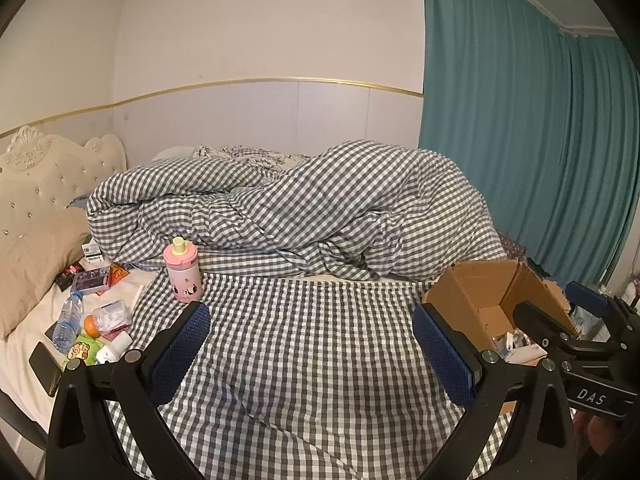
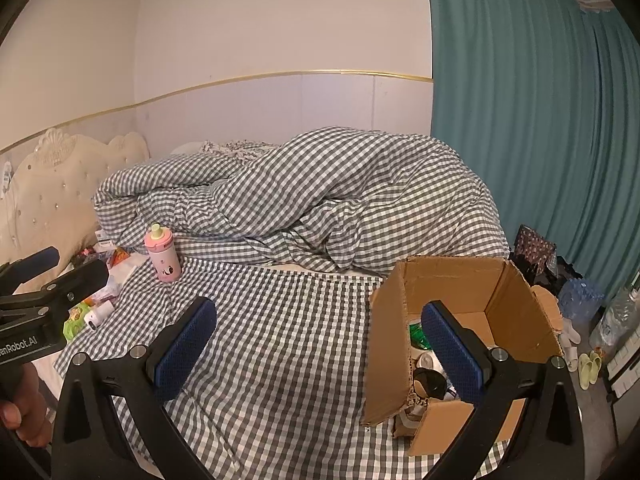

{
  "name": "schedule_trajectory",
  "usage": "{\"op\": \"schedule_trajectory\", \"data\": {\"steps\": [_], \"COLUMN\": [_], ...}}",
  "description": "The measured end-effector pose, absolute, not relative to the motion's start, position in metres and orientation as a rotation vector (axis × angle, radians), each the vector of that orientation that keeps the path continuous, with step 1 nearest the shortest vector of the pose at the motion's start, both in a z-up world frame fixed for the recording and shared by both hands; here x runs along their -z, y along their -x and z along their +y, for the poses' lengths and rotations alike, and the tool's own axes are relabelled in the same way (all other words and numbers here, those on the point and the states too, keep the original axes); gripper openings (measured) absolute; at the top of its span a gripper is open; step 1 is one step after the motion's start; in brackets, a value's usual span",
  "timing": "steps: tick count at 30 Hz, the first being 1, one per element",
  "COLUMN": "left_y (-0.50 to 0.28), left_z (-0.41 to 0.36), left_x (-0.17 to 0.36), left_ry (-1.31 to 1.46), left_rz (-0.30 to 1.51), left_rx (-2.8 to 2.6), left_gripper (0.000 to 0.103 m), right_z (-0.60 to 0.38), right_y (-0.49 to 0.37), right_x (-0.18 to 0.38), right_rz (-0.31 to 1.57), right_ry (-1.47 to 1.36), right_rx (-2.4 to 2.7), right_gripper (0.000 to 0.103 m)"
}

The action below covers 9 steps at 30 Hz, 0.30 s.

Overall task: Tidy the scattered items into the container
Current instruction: 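Move both grippers back away from the box over the bed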

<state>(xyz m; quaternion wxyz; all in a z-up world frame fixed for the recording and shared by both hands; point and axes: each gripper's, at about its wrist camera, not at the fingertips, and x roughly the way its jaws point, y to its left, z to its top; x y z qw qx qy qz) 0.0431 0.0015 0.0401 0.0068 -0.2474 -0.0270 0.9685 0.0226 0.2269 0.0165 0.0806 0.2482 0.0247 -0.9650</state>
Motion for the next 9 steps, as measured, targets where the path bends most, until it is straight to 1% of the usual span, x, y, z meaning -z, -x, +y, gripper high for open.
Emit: {"op": "schedule_trajectory", "data": {"steps": [9], "left_y": [-0.0412], "left_z": [0.0005], "left_x": [-0.0374], "left_ry": [0.783], "left_rz": [-0.094], "left_rx": [-3.028], "left_gripper": [0.103], "right_z": [0.2223], "right_y": [-0.0187], "right_x": [-0.0159], "right_rz": [0.077], "right_ry": [-0.754], "right_rx": [2.879], "right_gripper": [0.103]}}
